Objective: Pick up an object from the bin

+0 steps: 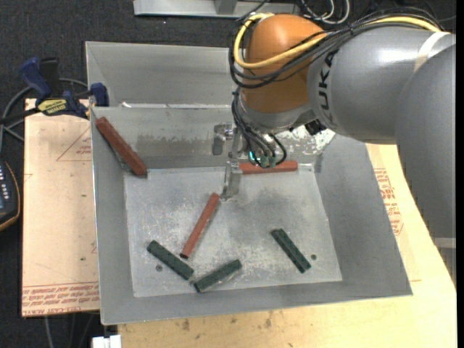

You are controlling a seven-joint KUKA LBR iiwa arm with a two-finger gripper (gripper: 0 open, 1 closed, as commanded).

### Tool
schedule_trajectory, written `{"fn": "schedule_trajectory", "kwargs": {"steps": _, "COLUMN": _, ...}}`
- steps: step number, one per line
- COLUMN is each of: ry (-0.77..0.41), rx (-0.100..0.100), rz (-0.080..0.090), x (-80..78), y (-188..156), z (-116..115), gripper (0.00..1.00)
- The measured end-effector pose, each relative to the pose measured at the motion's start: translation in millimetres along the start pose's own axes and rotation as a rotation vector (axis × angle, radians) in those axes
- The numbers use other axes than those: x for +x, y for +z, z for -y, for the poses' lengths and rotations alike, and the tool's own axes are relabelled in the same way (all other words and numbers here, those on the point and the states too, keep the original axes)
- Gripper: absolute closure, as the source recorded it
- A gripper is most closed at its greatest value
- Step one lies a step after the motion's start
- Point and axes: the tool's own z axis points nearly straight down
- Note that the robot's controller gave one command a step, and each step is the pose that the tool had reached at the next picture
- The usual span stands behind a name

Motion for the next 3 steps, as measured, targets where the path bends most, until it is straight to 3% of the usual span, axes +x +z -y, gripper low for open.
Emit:
{"fn": "schedule_trajectory", "kwargs": {"steps": 1, "ry": -0.054, "rx": 0.002, "rz": 0.000, "x": 33.5, "y": 115, "z": 50, "gripper": 0.00}}
{"fn": "schedule_trajectory", "kwargs": {"steps": 2, "ry": -0.021, "rx": -0.004, "rz": 0.010, "x": 29.6, "y": 110, "z": -38, "gripper": 0.00}}
{"fn": "schedule_trajectory", "kwargs": {"steps": 3, "ry": -0.013, "rx": -0.001, "rz": 0.010, "x": 28.7, "y": 109, "z": -33, "gripper": 1.00}}
